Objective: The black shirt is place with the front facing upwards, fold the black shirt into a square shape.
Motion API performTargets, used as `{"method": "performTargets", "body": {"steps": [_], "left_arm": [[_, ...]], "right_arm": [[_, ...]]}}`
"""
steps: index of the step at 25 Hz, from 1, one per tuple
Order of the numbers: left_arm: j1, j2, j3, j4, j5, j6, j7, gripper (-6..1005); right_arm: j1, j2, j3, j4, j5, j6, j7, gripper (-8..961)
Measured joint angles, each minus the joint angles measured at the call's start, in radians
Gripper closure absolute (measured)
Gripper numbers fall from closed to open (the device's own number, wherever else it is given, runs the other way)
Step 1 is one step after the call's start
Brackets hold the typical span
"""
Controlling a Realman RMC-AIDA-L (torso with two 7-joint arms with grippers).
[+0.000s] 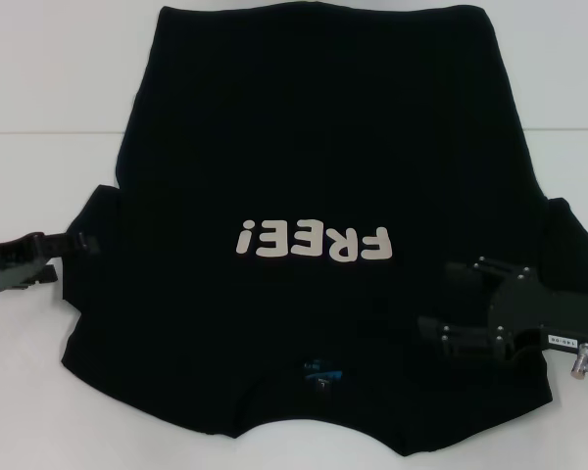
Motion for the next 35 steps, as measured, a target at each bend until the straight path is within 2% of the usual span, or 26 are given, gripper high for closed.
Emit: {"method": "performTargets", "body": {"steps": [8, 16, 21, 26, 35], "left_arm": [[-0.005, -0.016, 0.006, -0.006, 0.001, -0.001, 0.001, 113], [-0.019, -0.017, 0.070, -0.003, 0.002, -0.020, -0.006, 125], [-0.019, -0.017, 0.073, -0.002, 0.001, -0.048, -0.015, 132], [-0.016, -0.017, 0.074, -0.001, 0.001, -0.059, -0.015, 376], [-0.016, -0.018, 0.077, -0.001, 0.001, -0.060, -0.015, 745]], "right_arm": [[0.002, 0.000, 0.000, -0.002, 0.002, 0.000, 0.000, 55], [0.002, 0.000, 0.001, -0.002, 0.004, -0.010, 0.000, 57], [0.001, 0.000, 0.004, -0.003, 0.005, -0.012, 0.000, 58], [-0.001, 0.000, 0.005, -0.003, 0.006, -0.012, 0.000, 60], [0.000, 0.000, 0.008, -0.003, 0.006, -0.012, 0.000, 62]]}}
